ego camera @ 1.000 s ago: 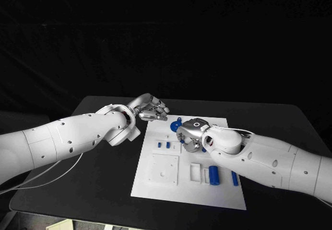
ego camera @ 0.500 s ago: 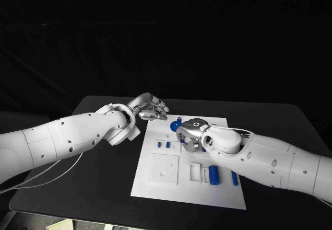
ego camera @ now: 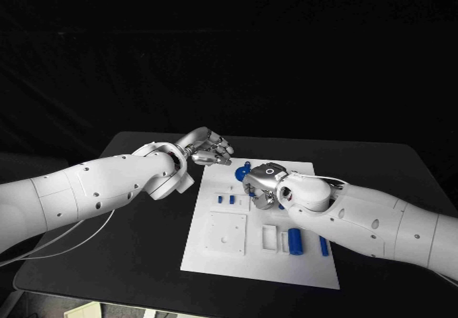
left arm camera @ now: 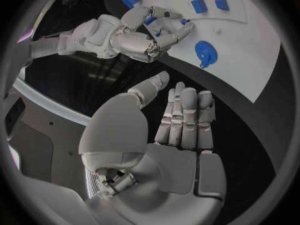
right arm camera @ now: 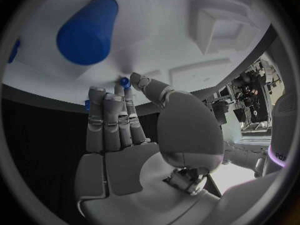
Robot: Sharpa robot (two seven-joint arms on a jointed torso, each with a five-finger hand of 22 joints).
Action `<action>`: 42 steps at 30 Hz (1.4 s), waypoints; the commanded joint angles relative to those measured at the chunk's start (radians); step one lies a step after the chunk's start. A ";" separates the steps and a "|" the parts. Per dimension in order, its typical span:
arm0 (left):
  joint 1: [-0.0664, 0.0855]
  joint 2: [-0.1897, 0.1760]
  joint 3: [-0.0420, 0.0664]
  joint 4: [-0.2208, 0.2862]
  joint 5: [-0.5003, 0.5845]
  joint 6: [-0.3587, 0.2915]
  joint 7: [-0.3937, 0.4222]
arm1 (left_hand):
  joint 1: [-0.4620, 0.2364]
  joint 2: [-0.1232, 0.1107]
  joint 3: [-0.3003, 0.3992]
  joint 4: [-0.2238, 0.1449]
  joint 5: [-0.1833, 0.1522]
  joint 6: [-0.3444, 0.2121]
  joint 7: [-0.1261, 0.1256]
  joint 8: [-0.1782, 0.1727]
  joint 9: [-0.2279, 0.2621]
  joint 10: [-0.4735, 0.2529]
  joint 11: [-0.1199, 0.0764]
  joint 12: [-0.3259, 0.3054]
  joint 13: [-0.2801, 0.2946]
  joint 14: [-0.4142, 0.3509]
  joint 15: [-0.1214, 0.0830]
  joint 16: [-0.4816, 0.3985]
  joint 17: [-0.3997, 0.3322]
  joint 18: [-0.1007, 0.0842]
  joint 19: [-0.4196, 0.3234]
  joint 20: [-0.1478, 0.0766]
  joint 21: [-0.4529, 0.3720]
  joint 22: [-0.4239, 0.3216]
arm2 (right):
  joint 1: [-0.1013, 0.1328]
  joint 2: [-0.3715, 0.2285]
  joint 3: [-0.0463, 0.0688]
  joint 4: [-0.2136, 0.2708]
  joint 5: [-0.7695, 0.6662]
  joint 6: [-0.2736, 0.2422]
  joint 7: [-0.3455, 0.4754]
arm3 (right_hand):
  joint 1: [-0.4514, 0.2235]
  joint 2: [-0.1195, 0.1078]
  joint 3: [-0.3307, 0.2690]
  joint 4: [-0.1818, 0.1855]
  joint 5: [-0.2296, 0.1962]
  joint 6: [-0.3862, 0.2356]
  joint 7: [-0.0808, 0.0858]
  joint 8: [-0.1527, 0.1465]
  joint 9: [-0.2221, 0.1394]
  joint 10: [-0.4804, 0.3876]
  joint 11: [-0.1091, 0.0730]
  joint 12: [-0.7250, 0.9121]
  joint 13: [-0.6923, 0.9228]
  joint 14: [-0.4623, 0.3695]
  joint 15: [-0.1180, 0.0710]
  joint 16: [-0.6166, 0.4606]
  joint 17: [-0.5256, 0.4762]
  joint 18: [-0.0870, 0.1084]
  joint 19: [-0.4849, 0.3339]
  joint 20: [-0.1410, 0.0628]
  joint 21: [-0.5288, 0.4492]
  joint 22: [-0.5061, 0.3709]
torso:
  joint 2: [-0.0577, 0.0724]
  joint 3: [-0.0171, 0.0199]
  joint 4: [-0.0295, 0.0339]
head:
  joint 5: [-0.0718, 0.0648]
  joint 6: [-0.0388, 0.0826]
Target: Assemble the parts on the task board
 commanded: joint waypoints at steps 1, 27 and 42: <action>0.002 0.001 0.001 0.002 0.007 -0.004 0.003 | 0.010 0.004 0.005 0.002 0.002 -0.006 0.001 0.001 -0.002 -0.001 0.006 -0.005 -0.001 0.005 -0.001 0.006 0.000 0.032 0.004 -0.030 0.004 0.000 | -0.002 0.004 -0.001 -0.001 -0.007 0.008 0.000 | -0.002 0.014 0.003 -0.005 -0.002 0.010 -0.001 0.005 0.001 0.009 0.001 0.001 0.002 -0.002 -0.001 0.006 -0.002 0.038 -0.001 -0.006 0.004 0.021 | 0.000 0.0005 -0.0001 | 0.001 -0.001; 0.003 0.002 0.001 0.000 0.007 -0.003 0.000 | 0.012 0.004 0.006 0.002 0.001 -0.008 0.002 0.002 -0.003 0.000 0.006 -0.006 -0.001 0.006 -0.001 0.007 0.000 0.032 0.005 -0.029 0.004 0.000 | -0.002 0.002 -0.001 0.000 -0.039 -0.072 -0.026 | 0.016 0.047 0.067 -0.012 -0.042 0.081 -0.033 0.044 0.019 0.100 -0.035 0.036 0.035 0.008 -0.036 0.015 -0.012 0.038 0.015 -0.015 0.025 0.019 | 0.000 0.0005 -0.0012 | 0.003 0.002; 0.004 0.000 0.001 0.000 0.007 -0.003 0.000 | 0.013 0.005 0.005 0.002 0.001 -0.010 0.002 0.003 -0.004 0.000 0.006 -0.007 -0.001 0.008 -0.001 0.008 0.000 0.032 0.005 -0.029 0.004 0.000 | -0.002 -0.009 -0.001 0.002 -0.041 -0.050 -0.039 | 0.017 0.041 0.077 -0.011 -0.042 0.080 -0.033 0.043 0.020 0.097 -0.034 0.033 0.038 0.007 -0.036 0.014 -0.014 0.038 0.014 -0.015 0.025 0.019 | 0.000 0.0009 -0.0015 | 0.001 0.004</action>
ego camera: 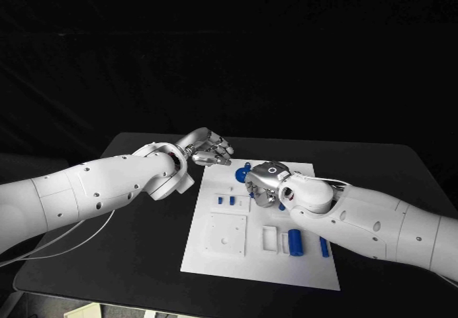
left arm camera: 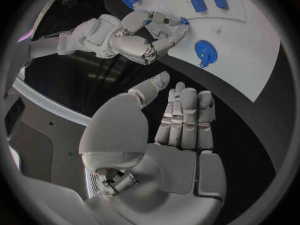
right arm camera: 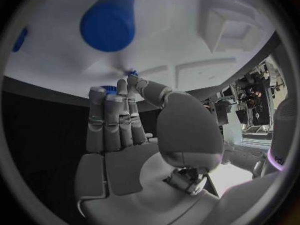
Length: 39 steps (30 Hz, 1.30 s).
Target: Assemble the parts on the task board
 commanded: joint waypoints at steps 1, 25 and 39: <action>0.002 0.000 0.001 0.002 0.007 -0.003 0.004 | 0.009 0.001 0.005 0.002 0.001 -0.003 0.002 0.003 -0.001 0.002 0.008 -0.007 -0.002 0.008 -0.001 0.004 0.000 0.032 0.007 -0.031 0.004 0.000 | -0.001 -0.003 0.000 0.003 -0.017 0.011 -0.013 | 0.001 -0.001 0.007 0.001 -0.003 0.006 -0.002 0.004 0.001 0.004 -0.002 -0.006 0.002 -0.001 -0.005 0.002 -0.001 0.038 0.001 -0.006 0.004 0.019 | 0.000 0.0004 -0.0003 | -0.001 0.000; 0.002 -0.002 0.001 0.001 0.007 -0.006 0.001 | 0.008 0.002 0.005 0.003 0.001 -0.005 0.003 0.003 -0.002 0.002 0.008 -0.008 -0.002 0.009 -0.001 0.005 0.001 0.032 0.008 -0.031 0.004 0.000 | -0.001 -0.022 0.000 0.007 -0.009 0.017 -0.026 | -0.094 -0.040 -0.047 0.060 -0.007 0.005 -0.003 0.004 0.009 0.005 -0.003 -0.012 0.017 -0.007 -0.006 0.006 -0.002 0.038 -0.002 -0.005 0.011 0.019 | 0.000 0.0001 -0.0001 | -0.003 0.002; 0.002 -0.002 0.001 0.001 0.007 -0.005 0.002 | 0.007 0.001 0.005 0.004 0.000 -0.007 0.003 0.003 -0.003 0.002 0.008 -0.008 -0.002 0.009 0.000 0.005 0.001 0.032 0.008 -0.031 0.004 0.000 | -0.001 -0.032 0.000 0.014 0.009 -0.052 0.011 | 0.006 -0.073 -0.030 0.004 -0.009 -0.077 0.025 -0.033 0.000 0.020 -0.008 -0.006 0.038 -0.014 -0.010 0.005 -0.005 0.038 -0.013 -0.012 0.008 0.017 | 0.000 0.0003 0.0003 | -0.007 0.006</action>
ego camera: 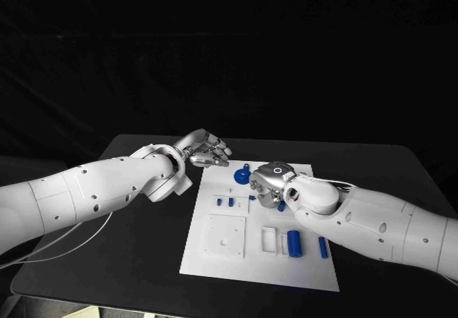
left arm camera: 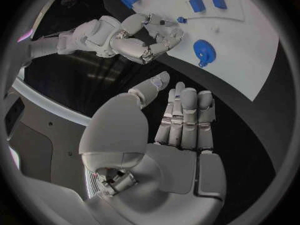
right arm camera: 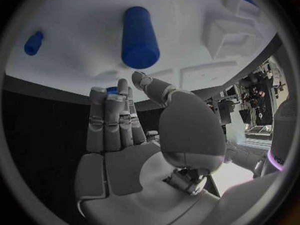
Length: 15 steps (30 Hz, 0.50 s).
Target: Assemble the parts on the task board
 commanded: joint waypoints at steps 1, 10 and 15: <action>0.001 0.000 0.001 0.002 0.007 -0.005 0.004 | 0.007 0.002 0.002 0.002 0.000 -0.002 0.004 0.003 -0.001 0.000 0.010 -0.005 -0.001 0.009 0.000 0.005 0.001 0.032 0.003 -0.029 0.004 0.000 | 0.000 0.000 0.000 0.003 0.005 -0.021 0.024 | 0.011 -0.003 -0.001 -0.007 -0.006 -0.008 -0.001 -0.006 0.000 0.007 0.001 0.007 0.005 -0.001 -0.004 0.005 -0.001 0.037 -0.001 -0.006 0.002 0.017 | 0.000 0.0004 0.0002 | 0.000 -0.001; 0.002 0.000 0.001 0.001 0.007 -0.006 0.004 | 0.007 0.002 0.002 0.002 0.000 -0.003 0.004 0.004 -0.001 0.001 0.010 -0.005 -0.001 0.009 0.000 0.006 0.001 0.032 0.003 -0.029 0.004 0.000 | 0.000 -0.012 0.000 0.018 0.012 0.002 0.028 | 0.009 0.002 -0.008 -0.010 -0.003 -0.001 0.002 0.001 0.004 0.007 0.001 0.009 0.019 -0.003 -0.005 0.004 -0.003 0.037 -0.004 -0.001 0.004 0.018 | 0.000 0.0002 -0.0003 | 0.000 0.000; 0.002 0.000 0.001 0.002 0.007 -0.004 0.004 | 0.008 0.002 0.002 0.002 0.001 -0.003 0.004 0.004 -0.002 0.000 0.010 -0.006 -0.001 0.009 0.000 0.006 0.001 0.033 0.003 -0.029 0.004 0.000 | 0.000 -0.012 0.000 0.019 0.012 0.033 0.035 | 0.037 0.031 0.027 -0.016 -0.004 0.014 -0.005 0.010 0.008 0.003 0.001 0.008 0.030 -0.010 -0.005 0.003 -0.004 0.037 -0.013 0.002 0.001 0.018 | 0.000 -0.0002 -0.0002 | 0.001 0.000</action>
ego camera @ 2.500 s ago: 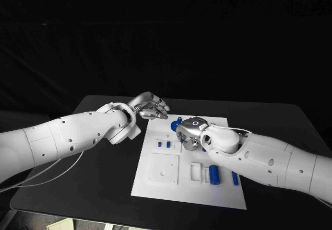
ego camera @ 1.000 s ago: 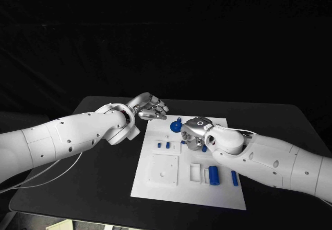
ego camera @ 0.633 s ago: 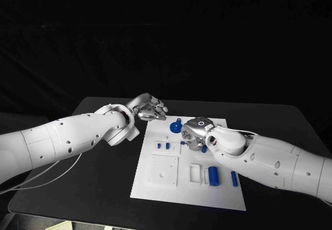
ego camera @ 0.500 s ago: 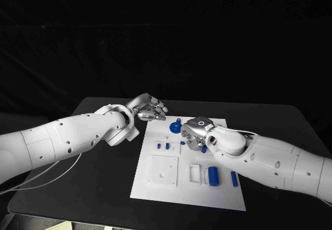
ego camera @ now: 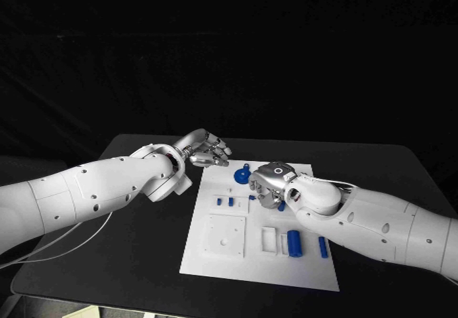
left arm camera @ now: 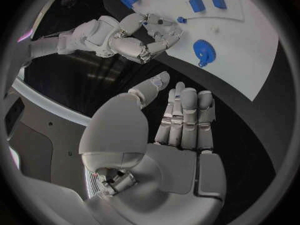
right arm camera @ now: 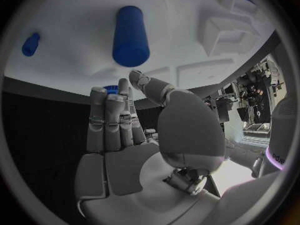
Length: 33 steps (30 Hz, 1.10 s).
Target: Assemble the parts on the task board
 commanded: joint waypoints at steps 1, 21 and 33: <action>0.002 0.001 0.001 0.002 0.007 -0.005 0.004 | 0.008 0.002 0.002 0.002 0.001 -0.001 0.004 0.004 -0.001 0.000 0.010 -0.006 -0.001 0.009 0.000 0.006 0.001 0.033 0.005 -0.030 0.004 0.000 | 0.000 0.000 0.000 0.003 0.000 0.036 0.021 | 0.010 0.011 0.016 -0.004 -0.004 0.009 0.001 0.004 0.002 0.004 -0.001 0.006 0.008 -0.006 0.000 0.003 -0.001 0.036 -0.011 0.001 0.002 0.018 | 0.000 -0.0003 0.0001 | 0.001 0.000; 0.002 0.001 0.001 0.002 0.007 -0.003 0.003 | 0.008 0.002 0.002 0.002 0.001 -0.002 0.005 0.005 -0.002 0.001 0.010 -0.007 -0.001 0.009 0.000 0.006 0.000 0.033 0.005 -0.030 0.004 0.000 | 0.000 0.016 0.000 -0.015 0.070 0.060 0.030 | -0.118 0.005 -0.180 0.015 0.000 -0.010 -0.013 -0.012 -0.003 -0.199 -0.044 0.617 0.866 -0.019 -0.040 0.097 0.064 0.036 -0.003 -0.012 0.061 0.023 | 0.000 -0.0006 0.0007 | 0.000 0.003; 0.002 0.000 0.000 0.004 0.007 -0.001 0.003 | 0.008 0.002 0.002 0.002 0.001 -0.002 0.005 0.005 -0.002 0.001 0.010 -0.007 -0.001 0.009 0.000 0.006 0.000 0.033 0.005 -0.030 0.004 0.000 | 0.000 0.027 0.000 -0.026 0.063 0.081 0.002 | -0.147 0.021 -0.166 0.060 -0.002 0.014 -0.021 -0.003 0.004 -0.221 -0.051 0.742 0.895 -0.016 -0.047 0.135 0.098 0.036 0.004 -0.025 0.099 0.021 | 0.001 -0.0003 0.0016 | 0.000 0.003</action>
